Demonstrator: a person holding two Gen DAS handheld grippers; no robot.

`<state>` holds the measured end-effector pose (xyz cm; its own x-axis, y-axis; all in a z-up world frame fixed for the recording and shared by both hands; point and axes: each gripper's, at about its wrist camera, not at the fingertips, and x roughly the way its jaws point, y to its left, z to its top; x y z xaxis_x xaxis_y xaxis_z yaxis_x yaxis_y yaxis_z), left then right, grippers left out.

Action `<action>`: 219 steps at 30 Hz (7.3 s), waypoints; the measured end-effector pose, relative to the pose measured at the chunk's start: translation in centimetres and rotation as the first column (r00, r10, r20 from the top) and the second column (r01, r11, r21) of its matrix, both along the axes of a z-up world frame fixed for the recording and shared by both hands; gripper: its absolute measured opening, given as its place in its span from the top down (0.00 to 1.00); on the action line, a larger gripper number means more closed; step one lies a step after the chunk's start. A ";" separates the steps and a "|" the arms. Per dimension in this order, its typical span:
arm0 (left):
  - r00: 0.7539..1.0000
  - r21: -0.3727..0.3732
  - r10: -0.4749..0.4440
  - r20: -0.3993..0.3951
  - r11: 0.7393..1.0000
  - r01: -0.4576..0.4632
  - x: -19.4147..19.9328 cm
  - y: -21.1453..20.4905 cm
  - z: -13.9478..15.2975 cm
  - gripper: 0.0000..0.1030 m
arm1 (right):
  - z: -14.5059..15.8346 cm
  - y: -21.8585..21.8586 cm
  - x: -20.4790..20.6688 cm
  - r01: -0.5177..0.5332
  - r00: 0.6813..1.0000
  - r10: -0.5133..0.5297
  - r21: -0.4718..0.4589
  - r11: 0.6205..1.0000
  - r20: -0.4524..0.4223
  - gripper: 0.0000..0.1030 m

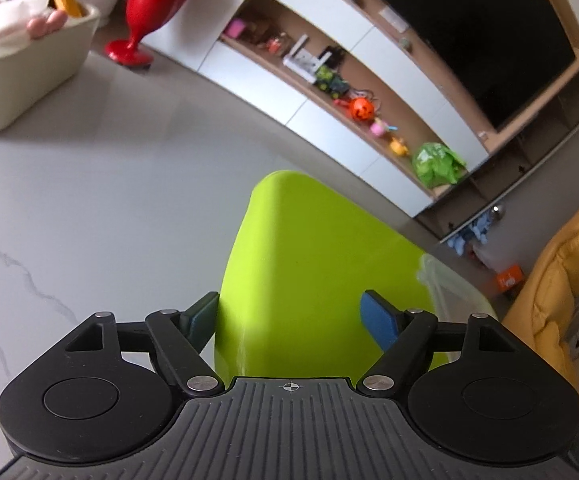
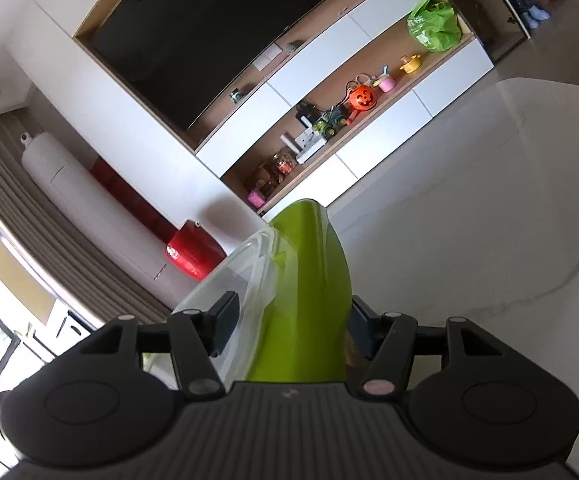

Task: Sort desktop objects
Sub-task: 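Carry the green lid with both tools over the dark bin, then lower the green lid onto the bin rim with both tools, then open both tools and pull them back from the lidded bin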

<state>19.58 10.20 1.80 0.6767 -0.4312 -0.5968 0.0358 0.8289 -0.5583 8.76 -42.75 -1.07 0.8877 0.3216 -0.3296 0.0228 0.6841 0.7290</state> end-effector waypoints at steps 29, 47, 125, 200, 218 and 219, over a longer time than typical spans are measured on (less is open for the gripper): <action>0.996 -0.142 -0.026 -0.087 0.990 0.014 -12.9 -1.0 -4.2 0.09 | -0.1 2.7 -13.0 -0.059 0.996 0.065 -0.085 0.995 0.068 0.31; 0.997 0.054 0.079 0.007 0.995 -0.080 -8.3 -1.7 0.9 0.20 | 0.6 0.8 -5.7 0.045 0.999 -0.044 -0.027 0.999 0.021 0.47; 0.995 0.153 -0.017 -0.099 0.988 0.032 -9.5 -5.5 -5.3 0.08 | -3.9 4.3 -7.5 -0.061 0.991 0.049 -0.090 0.994 -0.123 0.50; 0.992 0.071 0.124 -0.026 0.990 -0.122 8.6 -3.6 2.9 0.17 | 1.7 0.6 11.7 0.020 0.999 -0.027 -0.295 0.955 -0.020 0.36; 0.975 0.287 0.019 0.223 0.954 -0.084 -8.4 -9.5 14.0 0.00 | 12.2 7.1 -4.6 0.022 0.982 0.057 -0.411 0.911 0.180 0.00; 0.982 0.300 0.002 0.189 0.952 -0.060 -9.5 -10.0 14.2 0.00 | 12.9 8.2 -5.9 -0.008 0.979 0.093 -0.424 0.906 0.180 0.00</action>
<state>10.12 0.23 16.02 0.7972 -0.2263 -0.5597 0.0853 0.9600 -0.2666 2.83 -34.55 11.80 0.9335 0.2373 -0.2689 -0.1308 0.9233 0.3611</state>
